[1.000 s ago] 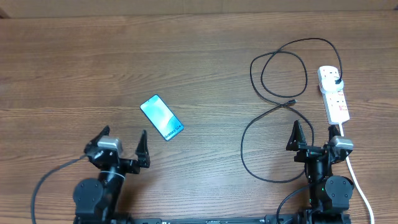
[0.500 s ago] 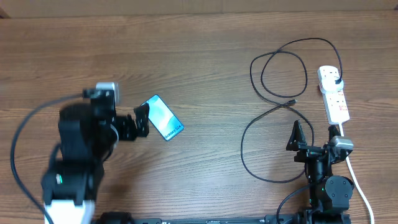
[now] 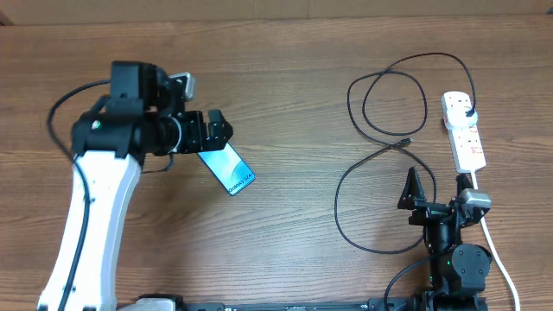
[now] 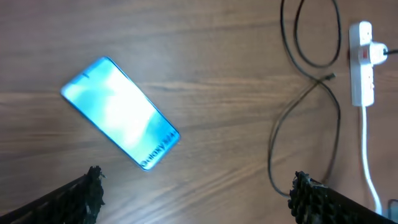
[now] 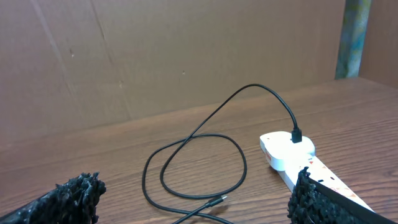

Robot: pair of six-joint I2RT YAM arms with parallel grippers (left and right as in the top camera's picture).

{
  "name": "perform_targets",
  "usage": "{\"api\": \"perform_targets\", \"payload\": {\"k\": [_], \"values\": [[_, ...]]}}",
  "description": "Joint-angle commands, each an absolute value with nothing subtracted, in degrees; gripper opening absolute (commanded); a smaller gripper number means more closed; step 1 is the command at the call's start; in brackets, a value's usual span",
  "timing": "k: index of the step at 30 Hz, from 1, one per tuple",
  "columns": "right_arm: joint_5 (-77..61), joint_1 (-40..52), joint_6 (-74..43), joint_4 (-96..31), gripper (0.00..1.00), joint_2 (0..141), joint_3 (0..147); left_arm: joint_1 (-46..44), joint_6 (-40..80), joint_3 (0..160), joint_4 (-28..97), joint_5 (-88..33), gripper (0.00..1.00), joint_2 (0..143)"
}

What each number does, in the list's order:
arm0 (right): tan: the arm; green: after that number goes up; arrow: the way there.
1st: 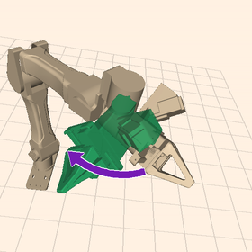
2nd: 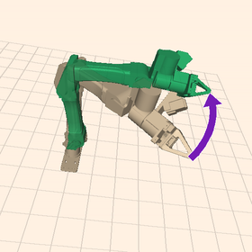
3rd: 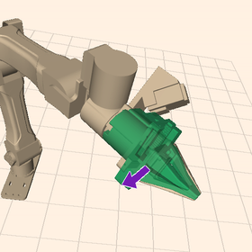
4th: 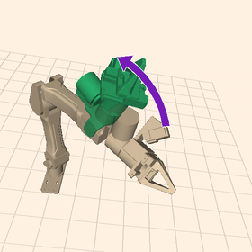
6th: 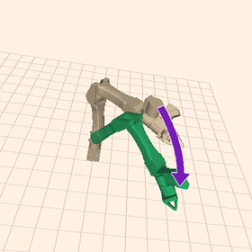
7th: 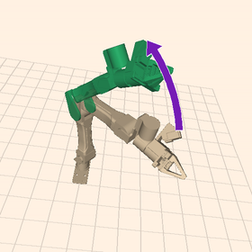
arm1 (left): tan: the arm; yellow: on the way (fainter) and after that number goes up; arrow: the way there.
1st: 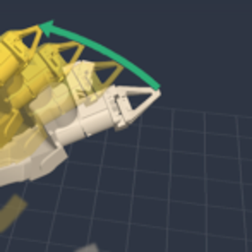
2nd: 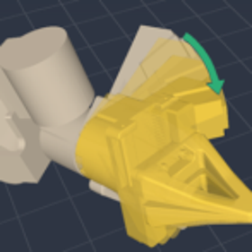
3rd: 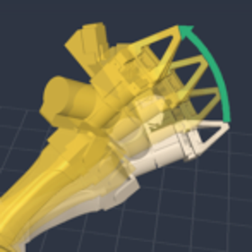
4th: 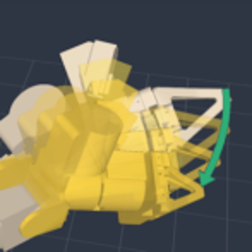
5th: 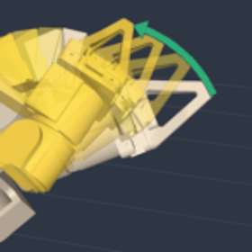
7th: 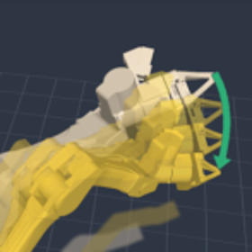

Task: Plug charger to phone and switch on socket
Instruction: 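Move the left gripper over the Galaxy phone and lower it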

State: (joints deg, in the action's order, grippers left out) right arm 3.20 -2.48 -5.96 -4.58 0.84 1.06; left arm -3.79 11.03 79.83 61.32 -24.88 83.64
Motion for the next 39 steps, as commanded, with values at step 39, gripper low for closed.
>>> {"api": "perform_targets", "payload": {"k": [39], "values": [[3.29, -2.31, -5.50, -4.38, 1.00, 0.23, 0.43, -12.12, 50.78, 89.03, 67.83, -3.33, 1.00, 113.32]]}}
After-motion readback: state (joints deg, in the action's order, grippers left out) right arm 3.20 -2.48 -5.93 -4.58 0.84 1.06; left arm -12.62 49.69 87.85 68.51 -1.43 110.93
